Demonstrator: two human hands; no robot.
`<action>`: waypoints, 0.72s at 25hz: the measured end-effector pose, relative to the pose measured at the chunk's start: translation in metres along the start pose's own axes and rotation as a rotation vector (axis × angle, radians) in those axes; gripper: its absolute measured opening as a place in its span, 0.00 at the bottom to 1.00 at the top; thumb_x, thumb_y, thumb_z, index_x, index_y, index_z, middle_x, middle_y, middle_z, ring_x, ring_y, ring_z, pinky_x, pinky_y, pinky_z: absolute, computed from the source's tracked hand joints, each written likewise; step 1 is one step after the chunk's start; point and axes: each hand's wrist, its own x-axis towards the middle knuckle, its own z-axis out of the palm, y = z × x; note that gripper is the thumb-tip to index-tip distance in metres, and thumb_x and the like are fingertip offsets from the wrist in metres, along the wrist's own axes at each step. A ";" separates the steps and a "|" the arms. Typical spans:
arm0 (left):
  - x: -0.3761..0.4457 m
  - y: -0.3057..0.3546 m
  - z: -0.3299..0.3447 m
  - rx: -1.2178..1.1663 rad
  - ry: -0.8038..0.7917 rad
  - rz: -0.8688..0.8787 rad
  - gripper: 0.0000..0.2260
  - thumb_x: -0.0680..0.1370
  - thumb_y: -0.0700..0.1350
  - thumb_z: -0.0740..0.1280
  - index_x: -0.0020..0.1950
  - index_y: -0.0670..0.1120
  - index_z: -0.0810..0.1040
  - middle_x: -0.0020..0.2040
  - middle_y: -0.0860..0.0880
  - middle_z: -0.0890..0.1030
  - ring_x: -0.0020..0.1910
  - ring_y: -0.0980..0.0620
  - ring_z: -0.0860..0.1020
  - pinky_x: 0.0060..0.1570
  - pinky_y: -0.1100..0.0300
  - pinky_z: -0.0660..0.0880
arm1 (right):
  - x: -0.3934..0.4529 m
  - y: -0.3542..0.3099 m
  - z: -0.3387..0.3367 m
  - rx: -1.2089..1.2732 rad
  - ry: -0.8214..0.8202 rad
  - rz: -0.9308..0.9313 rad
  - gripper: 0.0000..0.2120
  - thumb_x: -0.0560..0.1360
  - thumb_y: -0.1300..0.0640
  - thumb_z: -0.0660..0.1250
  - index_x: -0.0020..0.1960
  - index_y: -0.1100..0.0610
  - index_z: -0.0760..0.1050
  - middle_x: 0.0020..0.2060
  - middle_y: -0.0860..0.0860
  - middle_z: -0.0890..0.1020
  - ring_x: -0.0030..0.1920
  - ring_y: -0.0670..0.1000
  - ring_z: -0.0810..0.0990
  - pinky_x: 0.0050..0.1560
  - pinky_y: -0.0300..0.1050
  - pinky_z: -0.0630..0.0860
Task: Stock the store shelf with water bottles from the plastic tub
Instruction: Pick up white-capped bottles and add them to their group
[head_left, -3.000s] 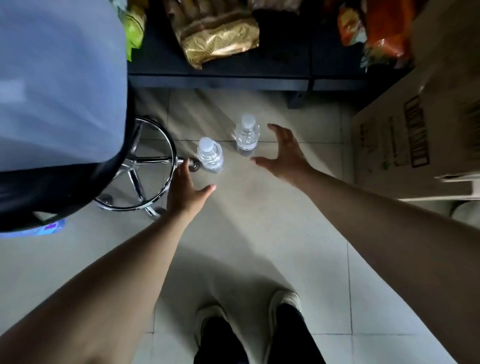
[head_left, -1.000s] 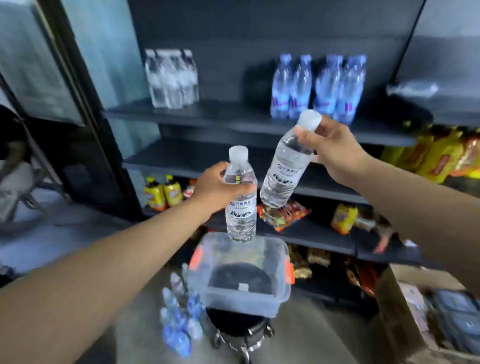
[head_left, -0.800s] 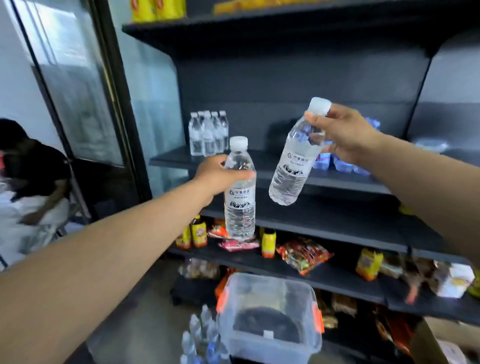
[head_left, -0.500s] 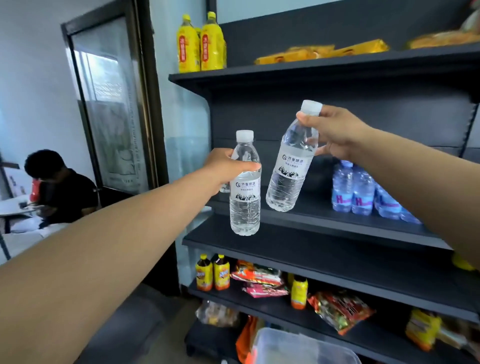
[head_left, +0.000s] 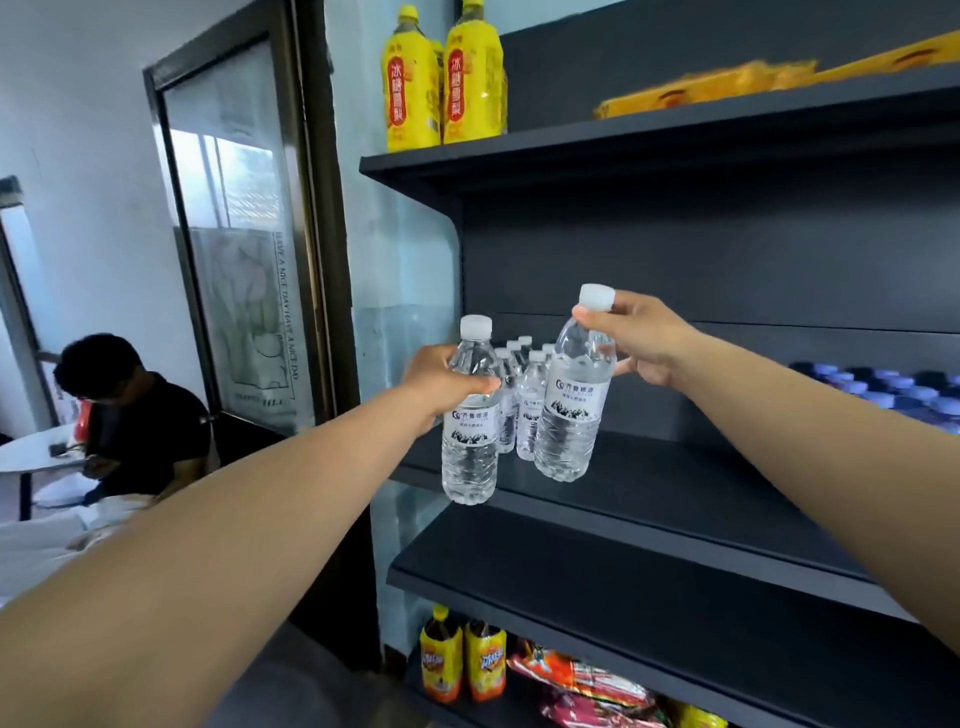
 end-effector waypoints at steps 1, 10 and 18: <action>0.020 -0.012 0.000 -0.022 0.003 -0.002 0.31 0.71 0.42 0.74 0.71 0.42 0.66 0.67 0.45 0.73 0.63 0.47 0.72 0.60 0.60 0.65 | 0.019 0.011 0.006 -0.006 0.012 0.016 0.16 0.76 0.55 0.68 0.62 0.55 0.74 0.47 0.45 0.78 0.51 0.50 0.74 0.51 0.53 0.74; 0.182 -0.108 0.014 -0.091 -0.136 -0.013 0.26 0.70 0.39 0.74 0.67 0.43 0.71 0.58 0.47 0.78 0.53 0.52 0.74 0.53 0.60 0.69 | 0.147 0.113 0.054 -0.132 0.098 0.133 0.18 0.75 0.53 0.69 0.63 0.55 0.73 0.56 0.51 0.79 0.52 0.48 0.77 0.49 0.50 0.76; 0.278 -0.178 0.043 -0.171 -0.279 0.013 0.31 0.72 0.41 0.73 0.72 0.47 0.65 0.67 0.51 0.72 0.64 0.52 0.71 0.56 0.62 0.66 | 0.220 0.184 0.085 -0.182 0.157 0.230 0.19 0.75 0.50 0.68 0.64 0.54 0.72 0.62 0.51 0.77 0.62 0.51 0.75 0.67 0.55 0.70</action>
